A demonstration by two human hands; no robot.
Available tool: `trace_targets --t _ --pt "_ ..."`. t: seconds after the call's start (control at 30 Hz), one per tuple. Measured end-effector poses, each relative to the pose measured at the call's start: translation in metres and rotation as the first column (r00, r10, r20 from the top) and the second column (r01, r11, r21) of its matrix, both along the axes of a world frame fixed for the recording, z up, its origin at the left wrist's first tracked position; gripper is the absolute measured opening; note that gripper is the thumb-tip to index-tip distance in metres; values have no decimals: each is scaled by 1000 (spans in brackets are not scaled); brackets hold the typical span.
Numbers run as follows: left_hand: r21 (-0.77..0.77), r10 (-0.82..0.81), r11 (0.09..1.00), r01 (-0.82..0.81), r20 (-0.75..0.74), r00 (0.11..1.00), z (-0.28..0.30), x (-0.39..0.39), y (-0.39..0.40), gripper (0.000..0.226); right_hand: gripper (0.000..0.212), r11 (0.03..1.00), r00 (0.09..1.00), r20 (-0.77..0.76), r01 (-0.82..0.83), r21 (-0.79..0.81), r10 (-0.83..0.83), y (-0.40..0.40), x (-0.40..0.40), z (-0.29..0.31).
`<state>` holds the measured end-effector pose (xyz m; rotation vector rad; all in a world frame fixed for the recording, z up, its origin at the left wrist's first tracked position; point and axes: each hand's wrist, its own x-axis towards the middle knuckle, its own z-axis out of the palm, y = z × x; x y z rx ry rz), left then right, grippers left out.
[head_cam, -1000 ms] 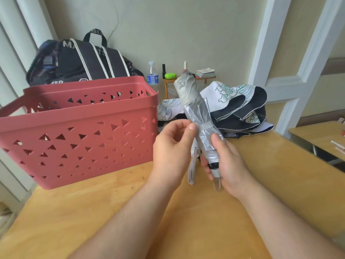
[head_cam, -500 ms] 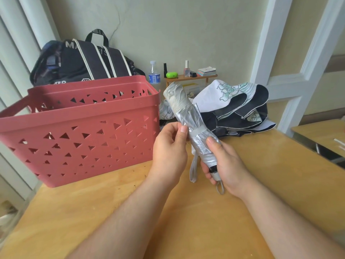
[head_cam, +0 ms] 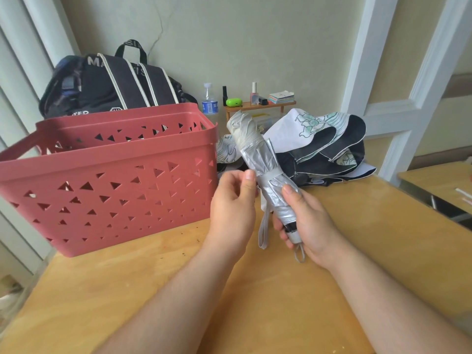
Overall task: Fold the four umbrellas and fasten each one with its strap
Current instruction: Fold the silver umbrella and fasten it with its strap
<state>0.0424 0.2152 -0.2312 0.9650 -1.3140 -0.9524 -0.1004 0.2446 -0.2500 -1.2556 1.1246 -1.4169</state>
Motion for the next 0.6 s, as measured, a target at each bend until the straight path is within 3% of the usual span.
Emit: trace_targets --t 0.13,0.43,0.5,0.6 --pt "12 -52 999 51 207 977 -1 -2 10 36 51 998 999 1 35 -43 -35 -2 -1 -1" --pt "30 -107 994 103 339 935 2 -8 20 38 51 996 998 26 63 -59 -62 -2 -2 -1" --pt "11 -131 991 135 328 936 -1 -9 19 35 49 996 997 33 69 -54 -67 -3 -2 -1" --pt "35 -246 969 244 166 955 -3 -11 17 29 51 995 994 70 85 -53 -81 -2 0 0"
